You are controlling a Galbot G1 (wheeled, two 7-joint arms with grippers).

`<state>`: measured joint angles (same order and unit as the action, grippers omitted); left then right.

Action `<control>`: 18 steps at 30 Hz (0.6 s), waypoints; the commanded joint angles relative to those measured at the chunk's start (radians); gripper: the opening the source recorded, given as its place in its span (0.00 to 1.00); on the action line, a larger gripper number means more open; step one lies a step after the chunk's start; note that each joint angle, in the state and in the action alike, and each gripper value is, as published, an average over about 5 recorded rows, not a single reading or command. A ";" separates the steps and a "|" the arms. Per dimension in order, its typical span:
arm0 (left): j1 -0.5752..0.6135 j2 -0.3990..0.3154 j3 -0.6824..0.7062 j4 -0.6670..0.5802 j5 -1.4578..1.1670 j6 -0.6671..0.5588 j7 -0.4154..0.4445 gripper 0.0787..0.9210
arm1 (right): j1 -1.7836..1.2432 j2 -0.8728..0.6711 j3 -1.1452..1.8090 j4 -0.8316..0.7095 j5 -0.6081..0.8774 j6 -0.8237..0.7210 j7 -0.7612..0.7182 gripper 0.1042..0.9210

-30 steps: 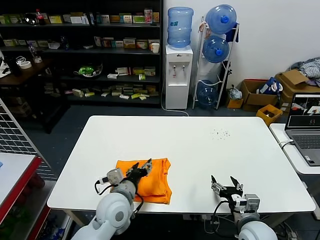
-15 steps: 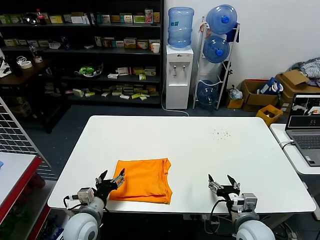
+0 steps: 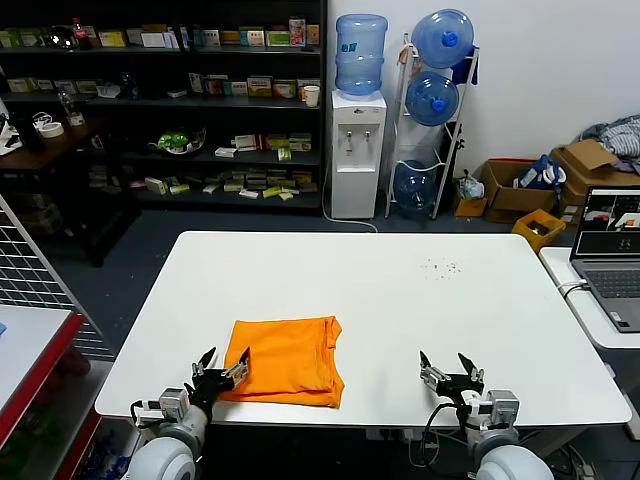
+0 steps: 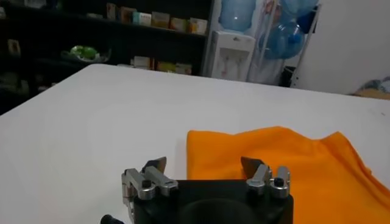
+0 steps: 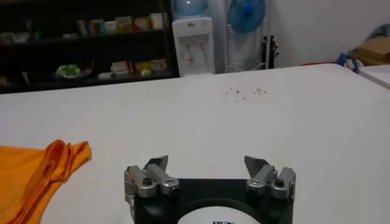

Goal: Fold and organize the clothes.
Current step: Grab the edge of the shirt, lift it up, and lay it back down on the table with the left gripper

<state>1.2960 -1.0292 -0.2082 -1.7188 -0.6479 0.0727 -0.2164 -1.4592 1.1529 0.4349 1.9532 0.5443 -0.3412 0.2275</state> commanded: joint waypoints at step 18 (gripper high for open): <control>-0.047 -0.008 0.014 0.021 -0.151 0.139 -0.051 0.39 | -0.003 0.000 0.002 0.001 -0.001 0.001 0.001 0.88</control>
<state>1.2539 -1.0346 -0.1964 -1.7020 -0.7614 0.1691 -0.2524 -1.4625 1.1525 0.4360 1.9550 0.5427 -0.3409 0.2275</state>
